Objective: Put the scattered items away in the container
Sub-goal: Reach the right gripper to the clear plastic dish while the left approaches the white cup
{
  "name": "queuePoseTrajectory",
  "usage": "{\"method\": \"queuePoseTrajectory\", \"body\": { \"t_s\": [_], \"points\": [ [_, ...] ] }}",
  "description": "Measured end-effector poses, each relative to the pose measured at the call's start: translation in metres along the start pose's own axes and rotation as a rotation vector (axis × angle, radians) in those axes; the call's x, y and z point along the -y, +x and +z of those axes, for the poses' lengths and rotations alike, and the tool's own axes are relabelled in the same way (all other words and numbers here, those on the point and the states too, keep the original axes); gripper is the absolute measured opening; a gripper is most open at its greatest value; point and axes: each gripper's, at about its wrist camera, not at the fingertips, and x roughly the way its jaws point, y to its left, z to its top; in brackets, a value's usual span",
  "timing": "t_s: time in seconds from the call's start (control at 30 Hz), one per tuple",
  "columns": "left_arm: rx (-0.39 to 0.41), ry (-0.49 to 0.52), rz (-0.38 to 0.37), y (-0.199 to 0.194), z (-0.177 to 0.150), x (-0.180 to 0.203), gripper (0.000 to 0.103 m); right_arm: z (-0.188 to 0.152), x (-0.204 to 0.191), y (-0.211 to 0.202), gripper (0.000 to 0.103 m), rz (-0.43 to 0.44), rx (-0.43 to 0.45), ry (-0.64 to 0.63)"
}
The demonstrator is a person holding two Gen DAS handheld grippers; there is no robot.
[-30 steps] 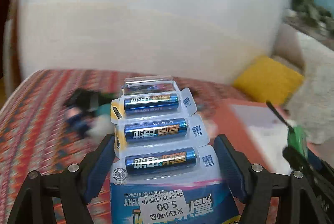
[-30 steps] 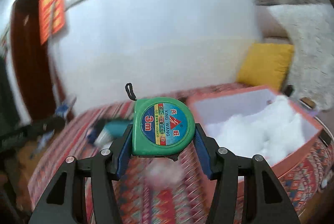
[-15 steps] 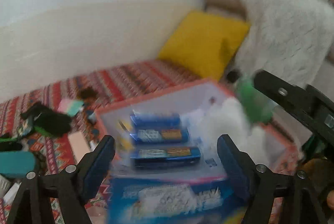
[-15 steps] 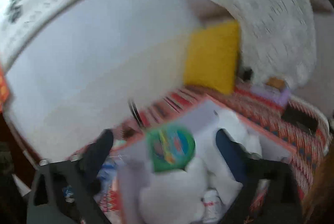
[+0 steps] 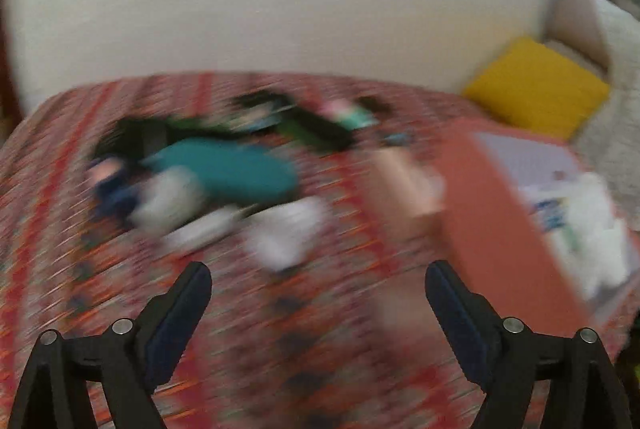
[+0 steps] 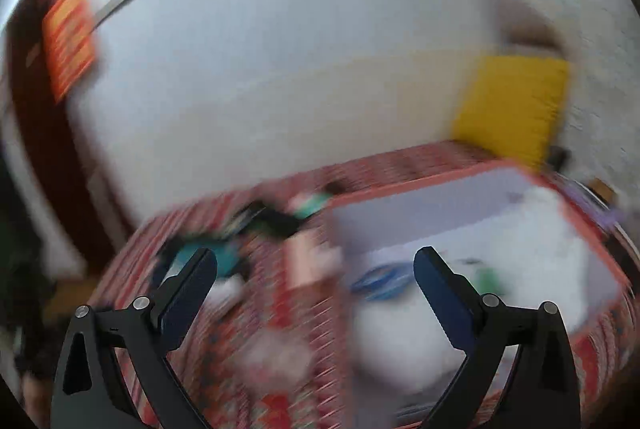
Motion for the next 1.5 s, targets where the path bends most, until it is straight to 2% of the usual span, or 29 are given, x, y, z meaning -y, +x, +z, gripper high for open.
{"method": "queuePoseTrajectory", "body": {
  "t_s": [0.07, 0.13, 0.2, 0.3, 0.37, 0.43, 0.53, 0.63, 0.7, 0.77, 0.8, 0.97, 1.0, 1.03, 1.07, 1.13, 1.2, 1.37, 1.4, 1.43, 1.47, 1.5],
  "points": [
    [-0.025, -0.034, 0.055, 0.000, -0.017, -0.041, 0.092, -0.026, -0.039, 0.015, 0.101, 0.036, -0.070, -0.093],
    [-0.051, -0.069, 0.090, 0.003, -0.029, -0.071, 0.092, -0.051, -0.066, 0.034, 0.100, 0.032, -0.155, -0.151],
    [-0.070, -0.104, 0.100, 0.008, -0.040, -0.093, 0.092, -0.080, -0.088, 0.054, 0.100, -0.006, -0.244, -0.212],
    [-0.089, -0.130, 0.097, 0.018, -0.057, -0.117, 0.092, -0.114, -0.106, 0.076, 0.099, -0.099, -0.311, -0.336],
    [-0.099, -0.126, 0.086, 0.024, -0.060, -0.121, 0.092, -0.137, -0.115, 0.090, 0.098, -0.167, -0.346, -0.421],
    [-0.105, -0.124, 0.059, 0.030, -0.058, -0.119, 0.092, -0.153, -0.108, 0.105, 0.095, -0.213, -0.375, -0.461],
    [-0.105, -0.097, -0.009, 0.041, -0.046, -0.100, 0.092, -0.158, -0.085, 0.129, 0.086, -0.241, -0.425, -0.414],
    [-0.114, -0.063, -0.086, 0.057, -0.034, -0.077, 0.092, -0.158, -0.072, 0.145, 0.080, -0.293, -0.439, -0.391],
    [-0.127, -0.042, -0.139, 0.073, -0.025, -0.060, 0.092, -0.155, -0.066, 0.151, 0.062, -0.311, -0.429, -0.391],
    [-0.147, -0.045, -0.172, 0.089, -0.019, -0.050, 0.092, -0.151, -0.060, 0.155, 0.011, -0.270, -0.446, -0.353],
    [-0.158, -0.048, -0.184, 0.097, -0.016, -0.045, 0.092, -0.148, -0.056, 0.157, 0.008, -0.244, -0.460, -0.322],
    [-0.188, -0.057, -0.211, 0.132, -0.005, -0.022, 0.092, -0.138, -0.042, 0.149, 0.008, -0.216, -0.424, -0.267],
    [-0.191, -0.060, -0.215, 0.137, -0.003, -0.020, 0.092, -0.135, -0.039, 0.147, 0.012, -0.203, -0.412, -0.244],
    [-0.193, -0.065, -0.223, 0.142, -0.001, -0.018, 0.092, -0.133, -0.036, 0.146, 0.024, -0.191, -0.405, -0.220],
    [-0.196, -0.070, -0.231, 0.148, 0.001, -0.015, 0.092, -0.130, -0.032, 0.145, 0.046, -0.179, -0.398, -0.195],
    [-0.199, -0.080, -0.253, 0.157, 0.004, -0.011, 0.092, -0.125, -0.022, 0.145, 0.064, -0.160, -0.382, -0.136],
    [-0.202, -0.087, -0.278, 0.168, 0.008, -0.009, 0.092, -0.123, -0.017, 0.151, 0.064, -0.147, -0.384, -0.103],
    [-0.213, -0.141, -0.258, 0.194, 0.020, -0.010, 0.089, -0.119, -0.008, 0.160, 0.066, -0.112, -0.400, -0.049],
    [-0.213, -0.145, -0.259, 0.197, 0.021, -0.010, 0.084, -0.120, -0.008, 0.162, 0.068, -0.109, -0.404, -0.048],
    [-0.217, -0.144, -0.265, 0.202, 0.022, -0.010, 0.058, -0.121, -0.008, 0.165, 0.072, -0.108, -0.408, -0.046],
    [-0.235, -0.136, -0.274, 0.206, 0.023, -0.009, 0.020, -0.122, -0.009, 0.169, 0.078, -0.110, -0.412, -0.045],
    [-0.244, -0.129, -0.279, 0.207, 0.024, -0.009, 0.019, -0.122, -0.008, 0.171, 0.080, -0.107, -0.414, -0.039]
  ]
}}
